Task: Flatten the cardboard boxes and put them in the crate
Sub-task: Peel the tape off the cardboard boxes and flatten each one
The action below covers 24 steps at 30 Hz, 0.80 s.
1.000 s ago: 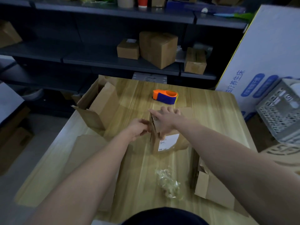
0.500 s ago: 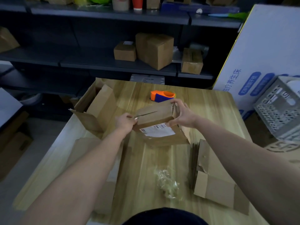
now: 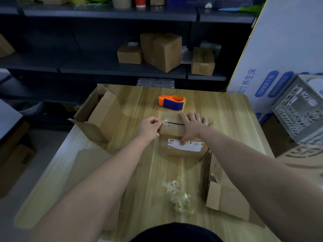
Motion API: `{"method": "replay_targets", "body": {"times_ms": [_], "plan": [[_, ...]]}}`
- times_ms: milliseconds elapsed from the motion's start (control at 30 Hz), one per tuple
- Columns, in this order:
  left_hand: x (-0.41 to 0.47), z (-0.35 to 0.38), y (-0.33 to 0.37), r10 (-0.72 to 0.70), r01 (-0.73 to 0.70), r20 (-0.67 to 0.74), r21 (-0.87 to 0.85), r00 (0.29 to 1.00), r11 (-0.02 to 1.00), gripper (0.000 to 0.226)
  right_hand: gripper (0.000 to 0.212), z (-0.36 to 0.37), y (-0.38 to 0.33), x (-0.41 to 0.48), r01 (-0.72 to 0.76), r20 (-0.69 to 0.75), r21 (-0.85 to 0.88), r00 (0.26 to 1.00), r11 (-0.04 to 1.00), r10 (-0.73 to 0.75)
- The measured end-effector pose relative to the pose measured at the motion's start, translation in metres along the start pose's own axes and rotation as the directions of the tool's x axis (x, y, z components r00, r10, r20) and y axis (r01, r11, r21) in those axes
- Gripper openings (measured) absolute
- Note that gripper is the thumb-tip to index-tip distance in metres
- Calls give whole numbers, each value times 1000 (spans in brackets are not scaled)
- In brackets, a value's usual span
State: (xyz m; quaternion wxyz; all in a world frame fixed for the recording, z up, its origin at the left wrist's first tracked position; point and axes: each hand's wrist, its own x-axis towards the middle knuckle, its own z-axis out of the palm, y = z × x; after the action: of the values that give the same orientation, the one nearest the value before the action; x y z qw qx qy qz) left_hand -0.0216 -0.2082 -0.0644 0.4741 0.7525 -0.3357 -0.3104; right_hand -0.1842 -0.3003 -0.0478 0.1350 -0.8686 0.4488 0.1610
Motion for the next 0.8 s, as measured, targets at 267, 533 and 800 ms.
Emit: {"method": "replay_targets", "body": {"times_ms": [267, 533, 800], "plan": [[17, -42, 9, -530, 253, -210, -698, 822, 669, 28, 133, -14, -3, 12, 138, -209, 73, 970, 988, -120], [10, -43, 12, -374, 307, -48, -481, 926, 821, 14, 133, -15, 6, 10, 173, -262, 192, 958, 966, -120], [5, -18, 18, -216, 190, -84, -241, 973, 952, 29, 131, -4, 8, 0, 202, -299, 186, 944, 962, -141]]}}
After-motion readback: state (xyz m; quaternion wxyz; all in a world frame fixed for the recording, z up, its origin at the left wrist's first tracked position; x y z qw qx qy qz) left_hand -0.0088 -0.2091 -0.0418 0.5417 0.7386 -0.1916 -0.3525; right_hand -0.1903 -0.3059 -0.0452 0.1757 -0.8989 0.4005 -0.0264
